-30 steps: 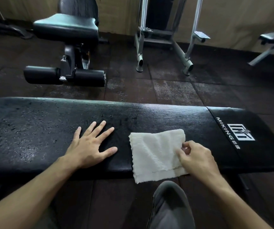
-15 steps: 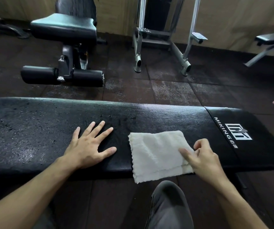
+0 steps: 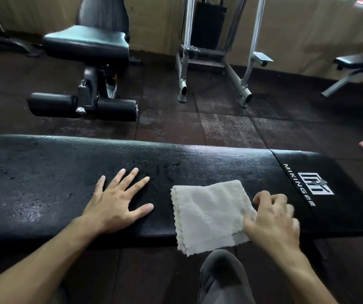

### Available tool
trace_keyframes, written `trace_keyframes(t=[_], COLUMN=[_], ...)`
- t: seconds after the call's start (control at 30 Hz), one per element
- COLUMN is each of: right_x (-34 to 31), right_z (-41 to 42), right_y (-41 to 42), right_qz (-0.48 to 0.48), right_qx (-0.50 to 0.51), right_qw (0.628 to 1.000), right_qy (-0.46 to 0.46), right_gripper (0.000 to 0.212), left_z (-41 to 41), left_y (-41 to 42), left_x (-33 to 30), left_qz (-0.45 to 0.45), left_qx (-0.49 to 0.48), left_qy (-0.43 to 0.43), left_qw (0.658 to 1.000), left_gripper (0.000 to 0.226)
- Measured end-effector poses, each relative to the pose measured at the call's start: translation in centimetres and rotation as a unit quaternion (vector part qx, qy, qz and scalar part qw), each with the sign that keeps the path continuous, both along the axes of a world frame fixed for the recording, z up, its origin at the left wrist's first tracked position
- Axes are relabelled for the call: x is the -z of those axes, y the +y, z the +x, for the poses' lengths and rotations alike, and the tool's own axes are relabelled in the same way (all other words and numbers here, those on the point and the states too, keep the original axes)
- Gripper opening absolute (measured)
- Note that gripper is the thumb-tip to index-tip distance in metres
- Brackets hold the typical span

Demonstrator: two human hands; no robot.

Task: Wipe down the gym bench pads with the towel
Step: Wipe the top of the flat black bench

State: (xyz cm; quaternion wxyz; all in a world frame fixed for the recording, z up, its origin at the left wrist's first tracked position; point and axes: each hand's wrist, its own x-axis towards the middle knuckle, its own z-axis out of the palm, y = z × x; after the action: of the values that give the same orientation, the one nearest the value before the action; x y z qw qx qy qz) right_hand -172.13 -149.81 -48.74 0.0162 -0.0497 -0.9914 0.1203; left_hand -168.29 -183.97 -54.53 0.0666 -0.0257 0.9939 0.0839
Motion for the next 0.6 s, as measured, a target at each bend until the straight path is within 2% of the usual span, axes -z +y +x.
trace_keyframes(t=[0.07,0.1,0.13,0.2,0.27,0.33,0.47,0.6], right_x=[-0.4,-0.4,-0.2,0.9,2.4,4.0,4.2,4.1], right_z=[0.7,1.0,1.3,1.2,0.4,0.0,0.1,1.2], right_y=[-0.9,-1.6,-2.4,-4.2,-5.2,-5.5,-6.0,-8.5], right_qz=[-0.029,-0.053,-0.056,-0.003,0.07,0.107,0.113,0.071], right_qx=[-0.087,-0.138,-0.184,-0.25,-0.283,-0.297,-0.274,-0.266], right_qw=[0.986,0.975,0.968,0.963,0.956,0.949,0.955,0.961], right_qy=[0.136,0.164,0.162,0.099,0.013,-0.026,-0.027,-0.022], right_gripper=[0.033,0.036,0.038,0.051,0.067,0.074,0.07,0.078], left_z=[0.0,-0.1,-0.1,0.0,0.0,0.1,0.0,-0.2], left_y=[0.0,0.0,0.0,0.0,0.0,0.1,0.0,-0.2], left_x=[-0.1,-0.1,-0.1,-0.2,-0.3,-0.3,-0.2,-0.3], left_qz=[-0.001,0.0,0.002,-0.001,-0.003,0.003,0.01,0.019], left_qx=[0.005,0.004,0.003,0.002,0.002,0.004,0.002,0.001], left_qy=[-0.004,-0.004,-0.005,-0.008,-0.01,-0.013,-0.012,-0.024], left_qw=[1.0,1.0,1.0,1.0,1.0,1.0,1.0,1.0], left_gripper=[0.094,0.093,0.092,0.092,0.092,0.095,0.095,0.096])
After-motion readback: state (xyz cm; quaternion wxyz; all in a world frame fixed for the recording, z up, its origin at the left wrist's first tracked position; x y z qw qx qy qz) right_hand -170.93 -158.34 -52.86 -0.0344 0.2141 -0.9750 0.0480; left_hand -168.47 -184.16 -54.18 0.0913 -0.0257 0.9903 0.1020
